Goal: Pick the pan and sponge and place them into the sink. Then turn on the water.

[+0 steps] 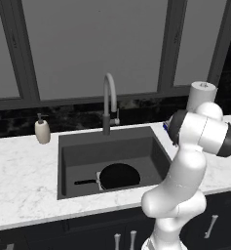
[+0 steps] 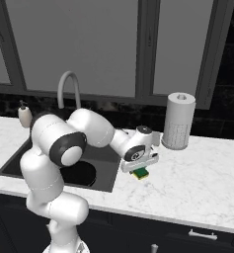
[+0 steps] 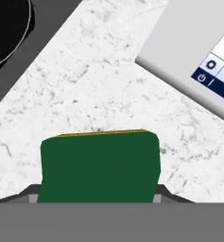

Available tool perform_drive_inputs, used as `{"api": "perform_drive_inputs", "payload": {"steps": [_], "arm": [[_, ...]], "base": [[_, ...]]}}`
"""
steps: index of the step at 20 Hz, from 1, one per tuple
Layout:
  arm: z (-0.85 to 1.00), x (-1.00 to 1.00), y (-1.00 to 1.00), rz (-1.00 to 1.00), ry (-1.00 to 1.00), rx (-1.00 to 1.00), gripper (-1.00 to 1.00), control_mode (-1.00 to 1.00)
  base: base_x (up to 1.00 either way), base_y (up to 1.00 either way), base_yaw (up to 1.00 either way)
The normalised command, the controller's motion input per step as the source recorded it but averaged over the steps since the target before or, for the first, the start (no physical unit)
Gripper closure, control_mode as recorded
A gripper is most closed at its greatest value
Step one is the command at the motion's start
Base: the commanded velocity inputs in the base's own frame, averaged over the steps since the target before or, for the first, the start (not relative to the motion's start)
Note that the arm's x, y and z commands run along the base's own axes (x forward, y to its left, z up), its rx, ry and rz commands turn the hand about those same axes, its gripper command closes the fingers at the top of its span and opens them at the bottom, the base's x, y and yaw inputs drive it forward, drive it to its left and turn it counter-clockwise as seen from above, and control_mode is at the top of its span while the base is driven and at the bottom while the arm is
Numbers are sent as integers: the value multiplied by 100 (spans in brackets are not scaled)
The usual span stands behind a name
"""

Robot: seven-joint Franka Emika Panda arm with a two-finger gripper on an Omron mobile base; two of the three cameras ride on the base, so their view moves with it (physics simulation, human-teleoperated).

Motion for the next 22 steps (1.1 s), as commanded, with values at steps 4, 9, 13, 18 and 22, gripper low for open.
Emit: {"api": "perform_drive_inputs", "payload": {"steps": [4,9,13,18,22], "arm": [[41,-5,89,1,21,-13,100,-100],[40,-3,92,0,17,-11,100,-100],[5,0,99,0,0,0,100,-100],[0,18,65,1,10,3,100,-100],[-12,9,31,1,6,5,100,-100]], "base": [[0,0,0],[0,0,0],[0,0,0],[0,0,0],[0,0,0]]}}
